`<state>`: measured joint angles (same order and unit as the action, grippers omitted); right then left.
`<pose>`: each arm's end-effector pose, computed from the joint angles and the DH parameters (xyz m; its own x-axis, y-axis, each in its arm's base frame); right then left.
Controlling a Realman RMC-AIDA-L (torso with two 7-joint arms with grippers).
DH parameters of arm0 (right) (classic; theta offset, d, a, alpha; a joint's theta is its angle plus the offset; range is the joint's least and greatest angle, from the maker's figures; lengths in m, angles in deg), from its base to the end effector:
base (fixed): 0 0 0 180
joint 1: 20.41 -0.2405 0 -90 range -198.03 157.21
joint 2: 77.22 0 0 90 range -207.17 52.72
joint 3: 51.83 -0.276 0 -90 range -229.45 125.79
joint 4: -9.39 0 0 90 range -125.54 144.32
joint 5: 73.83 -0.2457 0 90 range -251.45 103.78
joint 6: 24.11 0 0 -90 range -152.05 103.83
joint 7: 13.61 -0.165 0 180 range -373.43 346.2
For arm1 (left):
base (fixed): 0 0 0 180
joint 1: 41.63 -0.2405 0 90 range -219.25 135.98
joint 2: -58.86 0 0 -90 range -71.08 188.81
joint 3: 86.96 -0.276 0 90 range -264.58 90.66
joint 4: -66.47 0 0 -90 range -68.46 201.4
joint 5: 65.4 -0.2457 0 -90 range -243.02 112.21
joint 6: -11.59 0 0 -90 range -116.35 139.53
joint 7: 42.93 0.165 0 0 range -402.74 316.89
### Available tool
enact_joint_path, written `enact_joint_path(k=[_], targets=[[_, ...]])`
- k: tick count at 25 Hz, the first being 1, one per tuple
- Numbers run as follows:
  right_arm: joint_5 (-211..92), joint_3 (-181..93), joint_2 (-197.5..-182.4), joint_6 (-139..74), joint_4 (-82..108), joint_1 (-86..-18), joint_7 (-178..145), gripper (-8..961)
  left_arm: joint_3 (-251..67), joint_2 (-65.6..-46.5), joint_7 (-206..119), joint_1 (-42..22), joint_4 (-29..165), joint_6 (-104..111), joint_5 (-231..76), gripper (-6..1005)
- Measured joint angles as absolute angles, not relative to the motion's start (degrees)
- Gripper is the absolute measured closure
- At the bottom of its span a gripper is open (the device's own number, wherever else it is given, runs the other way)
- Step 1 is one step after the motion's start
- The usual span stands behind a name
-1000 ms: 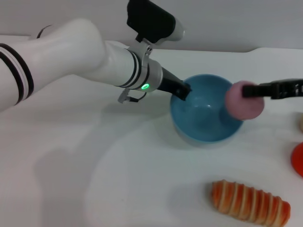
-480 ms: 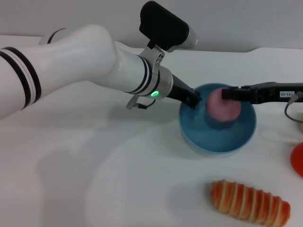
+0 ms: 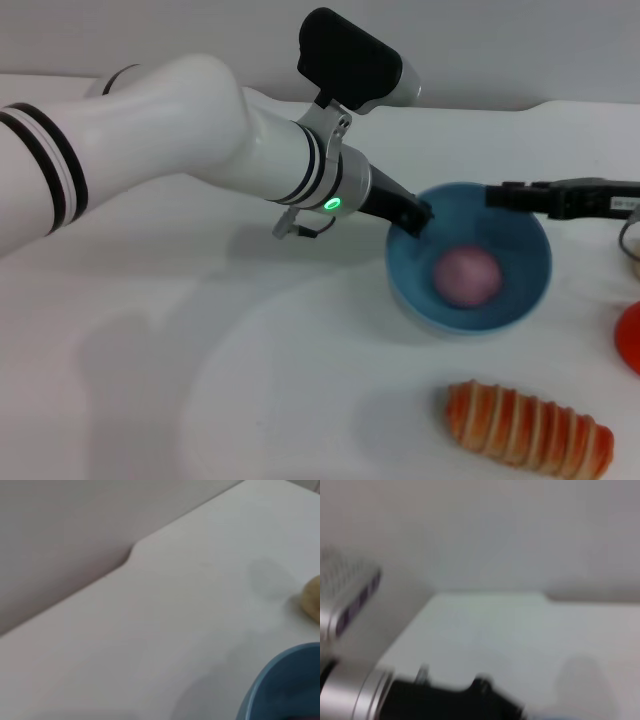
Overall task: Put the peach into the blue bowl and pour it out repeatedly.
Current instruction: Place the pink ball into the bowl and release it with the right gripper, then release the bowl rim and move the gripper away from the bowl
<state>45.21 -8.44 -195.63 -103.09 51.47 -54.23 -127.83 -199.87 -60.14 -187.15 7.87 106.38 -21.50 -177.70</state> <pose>0.2827 0.4186 -0.0179 0.5283 -0.7092 -0.4669 -0.8196 -0.5695 -0.0624 -0.1559 0.4447 -0.1888 0.8388 0.5340 0.1063 0.5283 -0.7508 -0.3965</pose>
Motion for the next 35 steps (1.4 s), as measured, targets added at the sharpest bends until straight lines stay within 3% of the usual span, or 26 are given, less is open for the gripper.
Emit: enact_joint_path(k=[8,28,35], targets=[[30.9,-8.4,-195.44,-103.3,53.9,-45.9,-123.3,566,-204.9,-60.20,-187.2,7.8,106.6,-21.0,-174.8,1000],[30.9,-8.5,-195.50,-103.3,52.9,-45.4,-122.6,533,-209.3,-60.23,-186.5,7.4,107.2,-16.2,-173.6,900],[30.5,-9.7,-195.53,-103.0,52.9,-44.7,-118.9,522,-208.2,-59.34,-186.3,4.7,112.4,-13.3,-174.0,735]])
